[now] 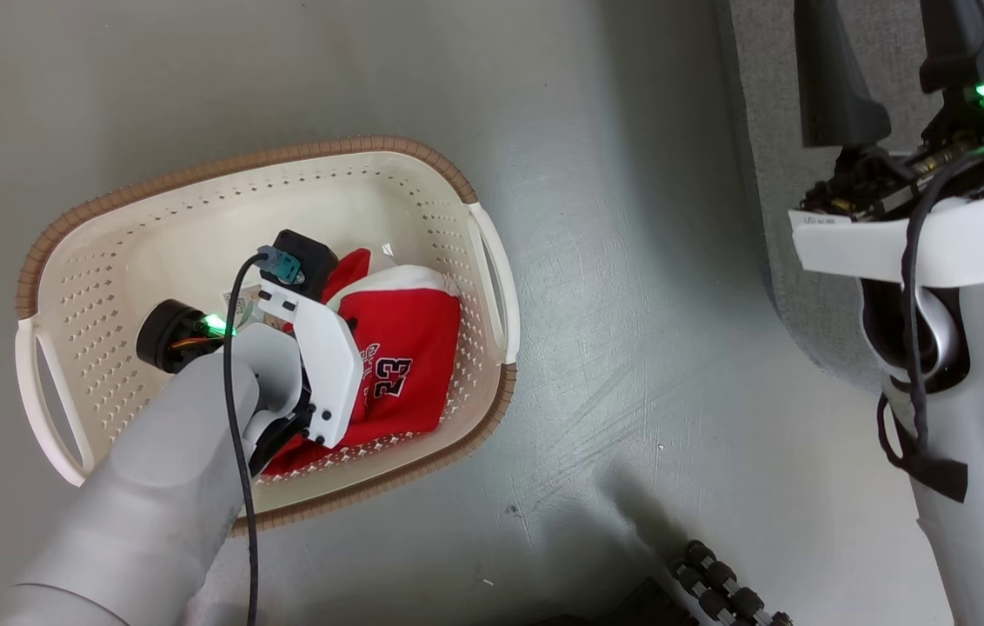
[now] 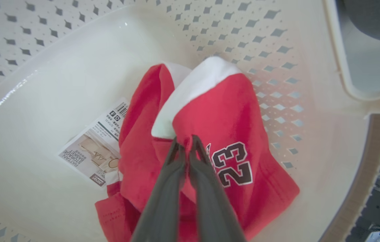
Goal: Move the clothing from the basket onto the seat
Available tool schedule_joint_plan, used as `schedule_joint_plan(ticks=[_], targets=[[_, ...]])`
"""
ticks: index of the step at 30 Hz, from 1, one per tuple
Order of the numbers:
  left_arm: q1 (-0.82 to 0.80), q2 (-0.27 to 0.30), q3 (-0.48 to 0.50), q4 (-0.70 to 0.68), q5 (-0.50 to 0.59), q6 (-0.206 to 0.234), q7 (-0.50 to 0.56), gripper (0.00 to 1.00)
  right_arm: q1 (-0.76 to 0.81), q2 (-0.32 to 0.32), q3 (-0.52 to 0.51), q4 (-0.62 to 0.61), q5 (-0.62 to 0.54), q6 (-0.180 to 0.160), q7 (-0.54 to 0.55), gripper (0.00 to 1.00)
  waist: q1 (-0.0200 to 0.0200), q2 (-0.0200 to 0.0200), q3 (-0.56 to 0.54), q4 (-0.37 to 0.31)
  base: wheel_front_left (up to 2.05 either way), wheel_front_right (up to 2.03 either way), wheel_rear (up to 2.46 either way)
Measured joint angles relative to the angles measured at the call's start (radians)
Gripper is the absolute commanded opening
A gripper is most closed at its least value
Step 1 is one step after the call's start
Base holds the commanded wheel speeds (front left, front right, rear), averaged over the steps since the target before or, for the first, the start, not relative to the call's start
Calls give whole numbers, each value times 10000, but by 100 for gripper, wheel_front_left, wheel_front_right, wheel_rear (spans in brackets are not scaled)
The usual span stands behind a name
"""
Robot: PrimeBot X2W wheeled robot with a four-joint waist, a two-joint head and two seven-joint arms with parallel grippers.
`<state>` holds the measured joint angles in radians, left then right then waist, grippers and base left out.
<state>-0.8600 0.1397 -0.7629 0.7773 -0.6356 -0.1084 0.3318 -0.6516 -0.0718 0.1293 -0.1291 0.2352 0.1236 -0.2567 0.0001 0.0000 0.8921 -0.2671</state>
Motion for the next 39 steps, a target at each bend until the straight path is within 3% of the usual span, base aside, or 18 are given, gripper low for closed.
schedule_joint_plan(ticks=[16, 39], targets=[[-4, -42, 104, 171, -71, -86, -1028, 0, -291, 19, -56, 146, -2, 0, 0, 100, 0, 0, -177, 133, 0, 0, 0], [779, 157, 1235, -692, -976, -104, -3950, 0, -224, -378, -378, 644, -182, 0, 0, 100, 0, 0, -1344, 850, 0, 0, 0]])
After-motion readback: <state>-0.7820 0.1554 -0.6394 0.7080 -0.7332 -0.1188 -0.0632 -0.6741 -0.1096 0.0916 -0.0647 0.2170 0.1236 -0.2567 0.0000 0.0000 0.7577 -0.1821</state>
